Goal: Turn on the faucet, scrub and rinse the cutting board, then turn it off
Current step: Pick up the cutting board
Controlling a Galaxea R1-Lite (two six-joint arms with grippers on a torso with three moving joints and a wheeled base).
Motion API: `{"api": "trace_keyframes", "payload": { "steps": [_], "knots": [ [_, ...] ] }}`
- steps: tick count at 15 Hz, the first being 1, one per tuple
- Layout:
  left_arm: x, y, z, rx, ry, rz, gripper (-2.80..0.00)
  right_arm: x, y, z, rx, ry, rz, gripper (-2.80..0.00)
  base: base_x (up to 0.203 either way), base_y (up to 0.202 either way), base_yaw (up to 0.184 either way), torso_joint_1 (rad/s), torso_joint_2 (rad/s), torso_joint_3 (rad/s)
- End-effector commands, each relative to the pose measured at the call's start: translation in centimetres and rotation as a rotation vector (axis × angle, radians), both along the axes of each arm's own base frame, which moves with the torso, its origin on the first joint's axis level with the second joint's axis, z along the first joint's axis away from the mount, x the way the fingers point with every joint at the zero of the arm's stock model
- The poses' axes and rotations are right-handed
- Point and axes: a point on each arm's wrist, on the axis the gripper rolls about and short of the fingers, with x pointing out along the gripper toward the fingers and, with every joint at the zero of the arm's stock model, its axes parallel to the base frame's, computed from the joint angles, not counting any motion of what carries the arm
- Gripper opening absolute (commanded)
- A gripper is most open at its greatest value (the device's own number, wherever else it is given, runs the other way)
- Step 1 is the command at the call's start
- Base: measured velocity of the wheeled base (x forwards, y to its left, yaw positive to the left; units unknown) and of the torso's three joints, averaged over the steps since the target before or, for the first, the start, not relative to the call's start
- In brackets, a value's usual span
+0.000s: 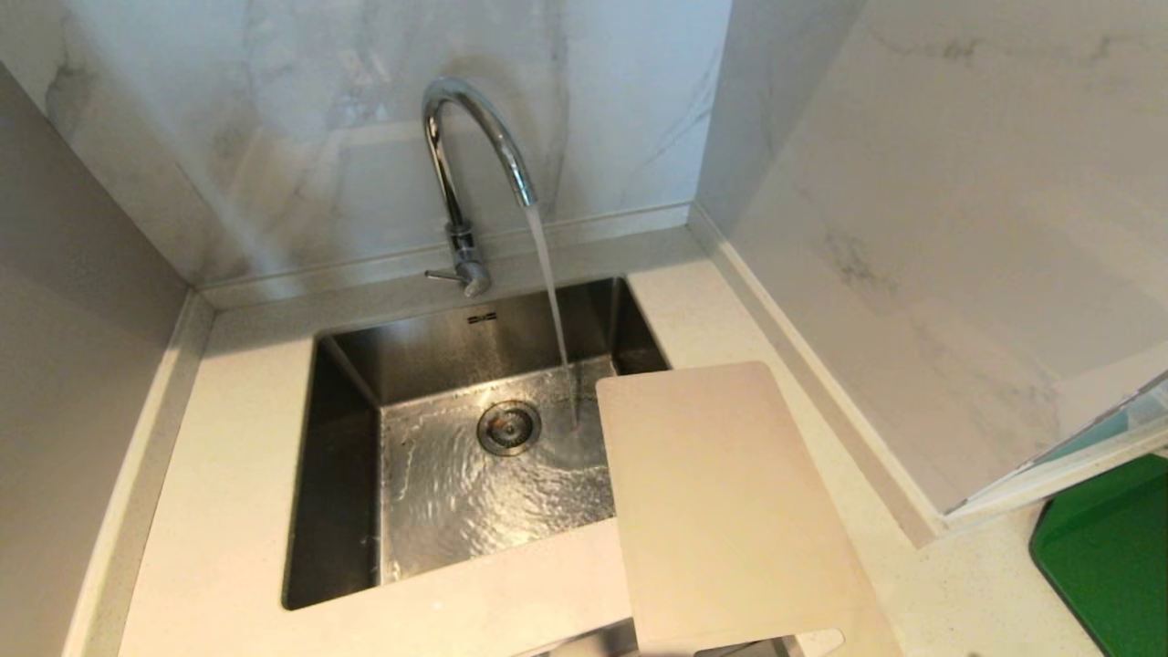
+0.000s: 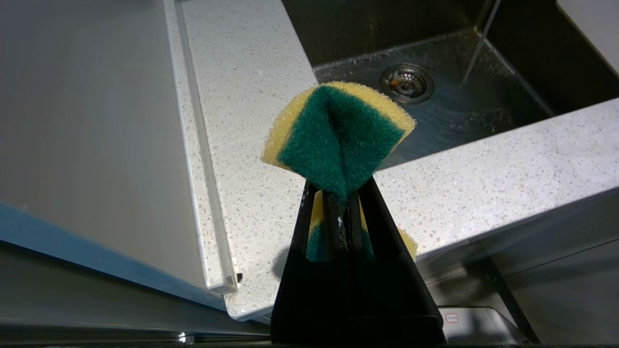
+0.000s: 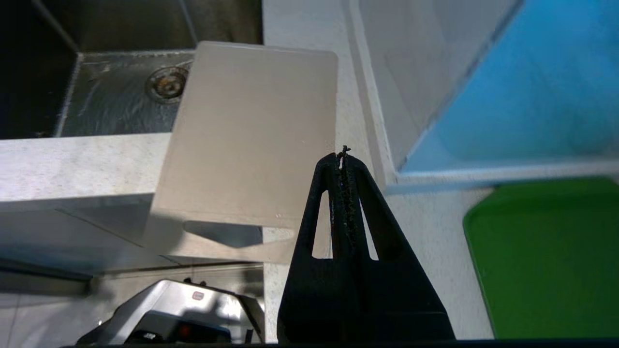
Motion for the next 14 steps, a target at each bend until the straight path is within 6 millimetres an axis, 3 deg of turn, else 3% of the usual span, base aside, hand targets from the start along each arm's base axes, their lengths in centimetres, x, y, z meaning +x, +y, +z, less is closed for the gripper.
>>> {"api": "trace_keyframes", "payload": {
  "steps": [1, 4, 7, 10, 14],
  "knots": [
    [0.0, 0.0, 0.0, -0.001, 0.001, 0.001, -2.8, 3.8, 0.1, 3.0, -0.009, 0.114, 0.051, -2.8, 0.0, 0.0, 0.0, 0.0, 0.0, 0.0],
    [0.0, 0.0, 0.0, -0.001, 0.001, 0.001, -2.8, 6.7, 0.4, 5.5, -0.008, 0.232, 0.152, -2.8, 0.0, 0.0, 0.0, 0.0, 0.0, 0.0],
    [0.0, 0.0, 0.0, -0.001, 0.001, 0.001, -2.8, 9.3, 0.6, 6.1, -0.014, 0.409, 0.251, -2.8, 0.0, 0.0, 0.0, 0.0, 0.0, 0.0],
    [0.0, 0.0, 0.0, 0.001, 0.001, 0.001, -2.8, 12.4, 1.0, 4.9, -0.031, 0.562, 0.311, -2.8, 0.0, 0.0, 0.0, 0.0, 0.0, 0.0],
    [0.0, 0.0, 0.0, -0.001, 0.003, 0.001, -2.8, 15.4, 2.7, 1.5, -0.092, 0.764, 0.376, -2.8, 0.0, 0.0, 0.0, 0.0, 0.0, 0.0]
  ]
}}
